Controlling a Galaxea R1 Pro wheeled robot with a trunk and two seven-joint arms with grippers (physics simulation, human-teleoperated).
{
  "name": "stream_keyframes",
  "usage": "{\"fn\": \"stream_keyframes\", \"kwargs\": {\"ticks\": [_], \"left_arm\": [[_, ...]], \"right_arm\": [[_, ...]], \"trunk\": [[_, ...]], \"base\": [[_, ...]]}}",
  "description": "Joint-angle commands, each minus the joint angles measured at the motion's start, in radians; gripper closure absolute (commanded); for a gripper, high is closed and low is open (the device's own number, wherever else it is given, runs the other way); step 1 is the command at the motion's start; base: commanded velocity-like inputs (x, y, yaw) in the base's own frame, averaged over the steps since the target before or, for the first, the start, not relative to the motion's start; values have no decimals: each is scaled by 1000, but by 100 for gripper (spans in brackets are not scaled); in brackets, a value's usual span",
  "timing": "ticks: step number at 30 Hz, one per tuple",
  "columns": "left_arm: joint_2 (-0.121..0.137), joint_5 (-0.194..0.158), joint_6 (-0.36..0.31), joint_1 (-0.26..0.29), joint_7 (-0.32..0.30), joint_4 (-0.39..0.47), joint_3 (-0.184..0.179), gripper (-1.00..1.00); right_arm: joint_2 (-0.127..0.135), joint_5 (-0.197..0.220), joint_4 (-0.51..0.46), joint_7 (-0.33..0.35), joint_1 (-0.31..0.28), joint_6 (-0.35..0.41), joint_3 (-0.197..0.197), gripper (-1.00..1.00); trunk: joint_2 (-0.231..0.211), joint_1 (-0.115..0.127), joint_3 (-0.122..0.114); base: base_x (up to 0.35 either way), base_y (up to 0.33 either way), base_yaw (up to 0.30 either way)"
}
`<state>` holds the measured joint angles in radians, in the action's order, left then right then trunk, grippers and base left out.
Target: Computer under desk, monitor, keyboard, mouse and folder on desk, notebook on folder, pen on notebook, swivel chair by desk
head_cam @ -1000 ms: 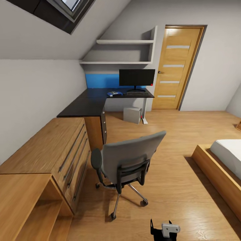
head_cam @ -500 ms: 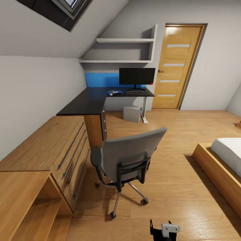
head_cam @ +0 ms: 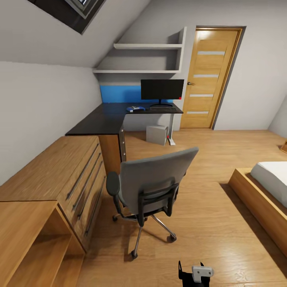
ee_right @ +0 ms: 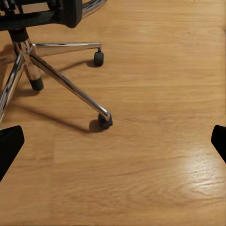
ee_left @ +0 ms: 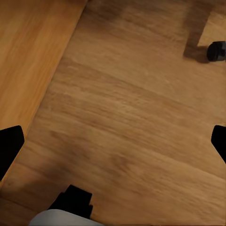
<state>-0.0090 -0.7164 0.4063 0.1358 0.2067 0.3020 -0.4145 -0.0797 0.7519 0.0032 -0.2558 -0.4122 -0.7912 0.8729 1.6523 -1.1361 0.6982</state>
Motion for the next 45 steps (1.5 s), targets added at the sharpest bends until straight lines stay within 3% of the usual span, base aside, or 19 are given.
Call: {"fn": "stream_keyframes", "kwargs": {"ticks": [1, 45], "left_arm": [[0, -3, 3, 1, 8, 0, -9, -100], [10, -5, 2, 1, 14, 3, -8, -100]], "right_arm": [[0, 0, 0, -9, 0, -1, 8, -100], [0, 2, 0, -10, 0, -3, 5, -100]], "trunk": [[8, -4, 4], [316, -173, 142]], "base": [[0, 0, -3], [0, 0, 0]]}}
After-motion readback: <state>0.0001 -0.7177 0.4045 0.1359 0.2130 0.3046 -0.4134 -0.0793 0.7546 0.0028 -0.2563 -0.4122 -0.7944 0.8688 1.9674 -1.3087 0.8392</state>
